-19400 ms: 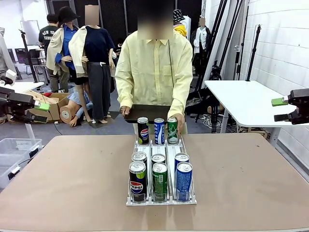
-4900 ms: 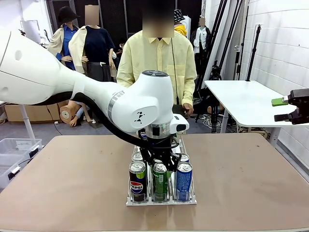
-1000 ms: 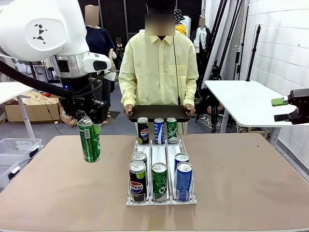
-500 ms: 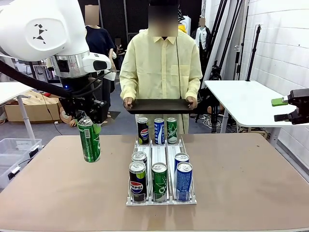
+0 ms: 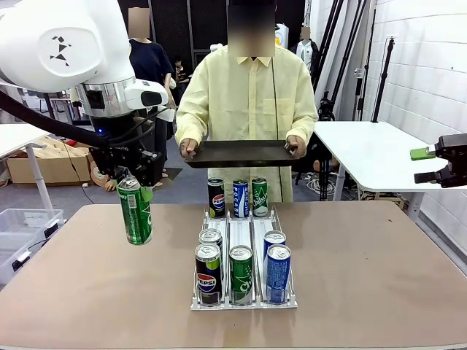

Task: Retrieve and hand over the desired beverage to the person.
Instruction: Place the picked can on the Handle tray extended by the person, then pick up another can of the same type that the person held from the Automatic Can Dispenser.

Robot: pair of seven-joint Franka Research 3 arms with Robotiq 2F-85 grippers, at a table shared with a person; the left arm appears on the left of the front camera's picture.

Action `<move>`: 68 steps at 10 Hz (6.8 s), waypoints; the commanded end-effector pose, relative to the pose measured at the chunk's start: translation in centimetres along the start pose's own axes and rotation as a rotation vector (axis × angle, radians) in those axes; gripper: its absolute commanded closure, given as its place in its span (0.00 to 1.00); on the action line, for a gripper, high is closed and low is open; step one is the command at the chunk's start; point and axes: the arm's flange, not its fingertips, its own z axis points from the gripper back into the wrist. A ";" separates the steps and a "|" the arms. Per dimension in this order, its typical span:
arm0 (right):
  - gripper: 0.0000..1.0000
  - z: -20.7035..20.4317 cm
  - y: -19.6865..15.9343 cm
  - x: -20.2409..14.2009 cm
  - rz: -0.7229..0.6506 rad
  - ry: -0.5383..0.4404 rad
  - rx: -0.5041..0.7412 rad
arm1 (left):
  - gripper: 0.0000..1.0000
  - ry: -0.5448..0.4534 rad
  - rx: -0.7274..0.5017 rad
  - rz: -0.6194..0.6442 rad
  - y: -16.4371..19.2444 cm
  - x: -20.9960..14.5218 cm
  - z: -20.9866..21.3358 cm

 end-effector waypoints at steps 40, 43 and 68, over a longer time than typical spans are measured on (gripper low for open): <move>0.00 0.0 0.0 0.0 0.000 -0.002 0.003 | 1.00 0.063 -0.100 -0.146 -2.5 24.9 -6.0; 0.00 0.0 0.0 0.0 0.000 -0.002 0.003 | 0.86 0.057 -0.100 -0.146 -2.5 24.6 -5.6; 0.00 0.0 0.0 0.0 0.000 -0.002 0.003 | 0.00 0.047 -0.107 -0.134 -2.7 23.8 -4.8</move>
